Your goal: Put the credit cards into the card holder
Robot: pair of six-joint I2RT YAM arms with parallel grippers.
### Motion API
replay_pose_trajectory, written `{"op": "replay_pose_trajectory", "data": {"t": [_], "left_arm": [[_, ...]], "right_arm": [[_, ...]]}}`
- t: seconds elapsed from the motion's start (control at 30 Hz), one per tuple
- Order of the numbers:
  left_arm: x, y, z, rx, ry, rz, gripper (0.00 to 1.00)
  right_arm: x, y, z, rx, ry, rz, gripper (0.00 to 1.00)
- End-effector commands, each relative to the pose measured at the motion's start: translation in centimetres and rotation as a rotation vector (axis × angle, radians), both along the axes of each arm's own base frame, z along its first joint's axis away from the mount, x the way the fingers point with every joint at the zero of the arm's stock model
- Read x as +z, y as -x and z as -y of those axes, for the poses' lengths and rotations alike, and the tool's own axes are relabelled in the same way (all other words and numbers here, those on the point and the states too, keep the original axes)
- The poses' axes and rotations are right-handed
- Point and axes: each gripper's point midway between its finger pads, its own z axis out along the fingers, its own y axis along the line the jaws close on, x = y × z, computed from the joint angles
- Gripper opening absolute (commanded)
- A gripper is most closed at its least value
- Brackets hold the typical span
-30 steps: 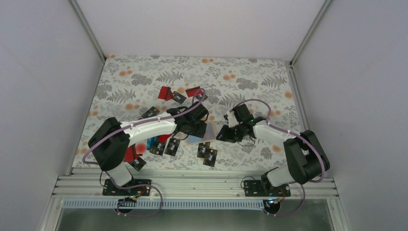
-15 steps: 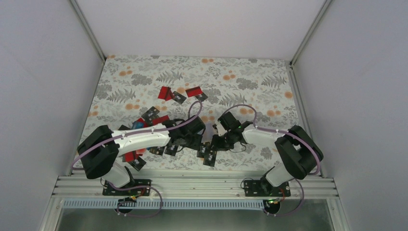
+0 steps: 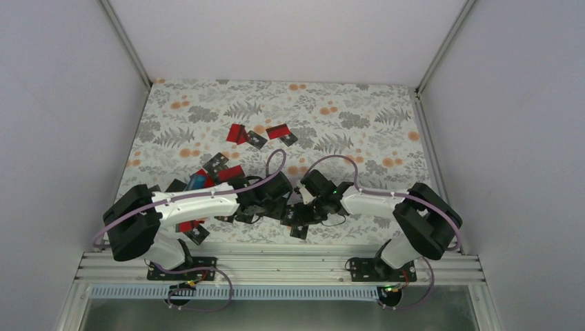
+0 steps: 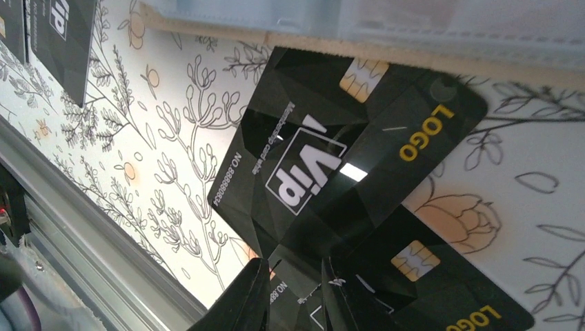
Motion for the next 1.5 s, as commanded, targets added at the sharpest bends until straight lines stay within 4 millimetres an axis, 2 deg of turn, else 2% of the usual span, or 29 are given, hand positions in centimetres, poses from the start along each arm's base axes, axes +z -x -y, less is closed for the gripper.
{"op": "replay_pose_trajectory", "data": {"t": [0.0, 0.07, 0.13, 0.3, 0.37, 0.47, 0.53, 0.77, 1.1, 1.3, 1.47], "left_arm": [[0.1, 0.5, -0.5, 0.008, -0.006, 0.004, 0.53], [0.2, 0.6, -0.5, 0.009, -0.006, 0.006, 0.53], [0.3, 0.6, -0.5, 0.011, -0.004, 0.009, 0.53], [0.4, 0.5, -0.7, 0.019, -0.007, 0.015, 0.53], [0.5, 0.5, -0.7, 0.021, -0.005, 0.018, 0.53], [0.8, 0.3, -0.4, 0.017, -0.001, 0.027, 0.53], [1.1, 0.0, -0.2, 0.015, -0.005, 0.037, 0.53], [1.4, -0.3, 0.3, 0.007, -0.002, 0.044, 0.53], [0.9, -0.4, 0.1, 0.006, -0.016, 0.046, 0.53], [0.8, -0.3, 0.2, -0.005, -0.014, 0.041, 0.53], [0.6, 0.0, 0.0, -0.004, -0.013, 0.034, 0.53]], "right_arm": [[-2.7, 3.3, 2.2, 0.019, 0.122, -0.084, 0.22], [-2.6, 3.4, 2.1, 0.023, 0.127, -0.076, 0.22], [-1.9, 2.6, 2.2, -0.001, 0.134, -0.032, 0.22], [2.6, -1.8, 1.4, -0.100, 0.145, 0.147, 0.30], [3.5, -3.5, 1.8, -0.142, 0.184, 0.202, 0.34], [3.1, -5.0, 2.5, -0.176, 0.249, 0.225, 0.37], [2.2, -5.4, 2.3, -0.168, 0.274, 0.214, 0.37], [-1.1, -4.1, 1.9, -0.127, 0.293, 0.126, 0.37], [-3.0, 0.9, 1.8, -0.058, 0.262, 0.011, 0.38], [-3.8, 2.9, 1.6, -0.018, 0.276, -0.017, 0.37], [-3.7, 3.5, 1.9, -0.016, 0.294, -0.021, 0.38]]}}
